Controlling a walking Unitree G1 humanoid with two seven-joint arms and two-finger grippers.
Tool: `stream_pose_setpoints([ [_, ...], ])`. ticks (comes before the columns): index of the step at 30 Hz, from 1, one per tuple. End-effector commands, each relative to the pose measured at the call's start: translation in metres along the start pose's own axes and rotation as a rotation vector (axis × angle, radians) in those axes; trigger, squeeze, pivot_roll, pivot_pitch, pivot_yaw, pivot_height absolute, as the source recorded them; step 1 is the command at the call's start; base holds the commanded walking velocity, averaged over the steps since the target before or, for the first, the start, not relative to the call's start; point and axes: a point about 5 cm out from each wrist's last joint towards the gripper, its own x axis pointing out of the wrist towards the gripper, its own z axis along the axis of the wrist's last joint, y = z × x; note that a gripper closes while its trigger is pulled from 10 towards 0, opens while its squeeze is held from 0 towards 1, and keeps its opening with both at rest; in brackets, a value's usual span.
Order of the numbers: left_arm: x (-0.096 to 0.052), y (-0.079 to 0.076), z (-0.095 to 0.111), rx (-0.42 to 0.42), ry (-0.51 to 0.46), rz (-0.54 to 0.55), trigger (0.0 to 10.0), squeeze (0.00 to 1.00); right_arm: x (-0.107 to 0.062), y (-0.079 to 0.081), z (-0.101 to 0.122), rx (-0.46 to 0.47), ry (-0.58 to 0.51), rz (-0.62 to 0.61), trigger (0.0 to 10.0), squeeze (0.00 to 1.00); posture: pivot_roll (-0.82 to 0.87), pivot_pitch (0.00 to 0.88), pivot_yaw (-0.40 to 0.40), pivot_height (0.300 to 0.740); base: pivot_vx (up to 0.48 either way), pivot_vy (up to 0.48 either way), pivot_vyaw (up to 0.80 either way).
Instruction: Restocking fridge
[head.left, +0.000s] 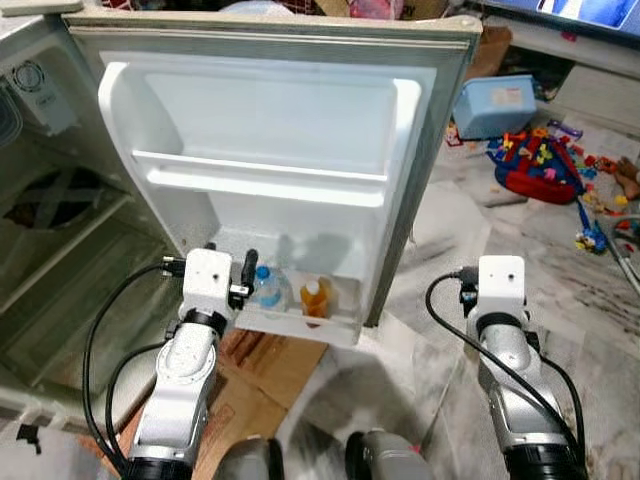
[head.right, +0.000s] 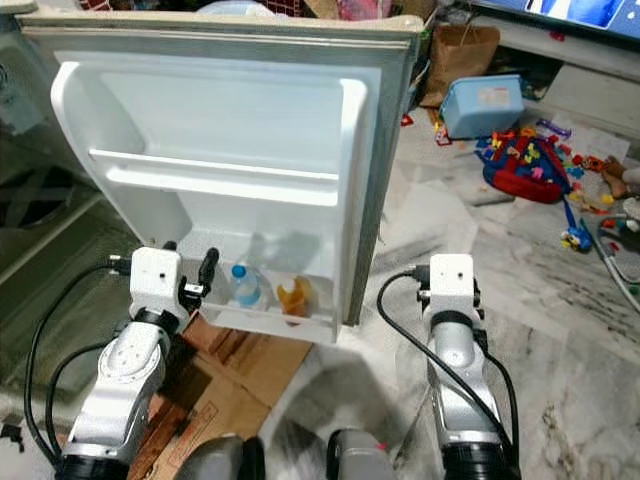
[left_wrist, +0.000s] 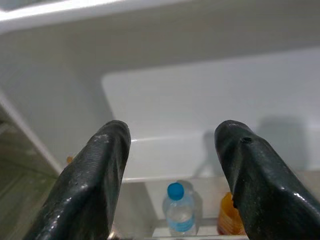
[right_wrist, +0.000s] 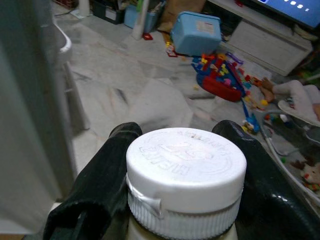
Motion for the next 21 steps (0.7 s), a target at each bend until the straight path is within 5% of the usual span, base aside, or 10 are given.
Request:
stream_pose_setpoints([
  [1, 0.002, -0.003, 0.004, -0.016, -0.006, -0.003, 10.0, 0.00, 0.002, 0.004, 0.001, 0.001, 0.008, 0.025, 10.0, 0.00, -0.01, 0.131, 0.005, 0.740, 0.000, 0.000, 0.00],
  [10, -0.001, -0.006, 0.003, -0.013, 0.005, -0.043, 10.0, 0.00, 0.007, 0.006, -0.001, 0.018, 0.037, 0.063, 10.0, 0.00, -0.01, 0.143, 0.008, 0.740, 0.000, 0.029, 0.00],
  [21, 0.002, -0.009, 0.005, 0.007, -0.008, -0.044, 10.0, 0.00, 0.009, 0.030, 0.009, 0.074, -0.003, 0.219, 10.0, 0.00, 0.00, 0.153, 0.004, 0.740, 0.000, 0.000, 0.00],
])
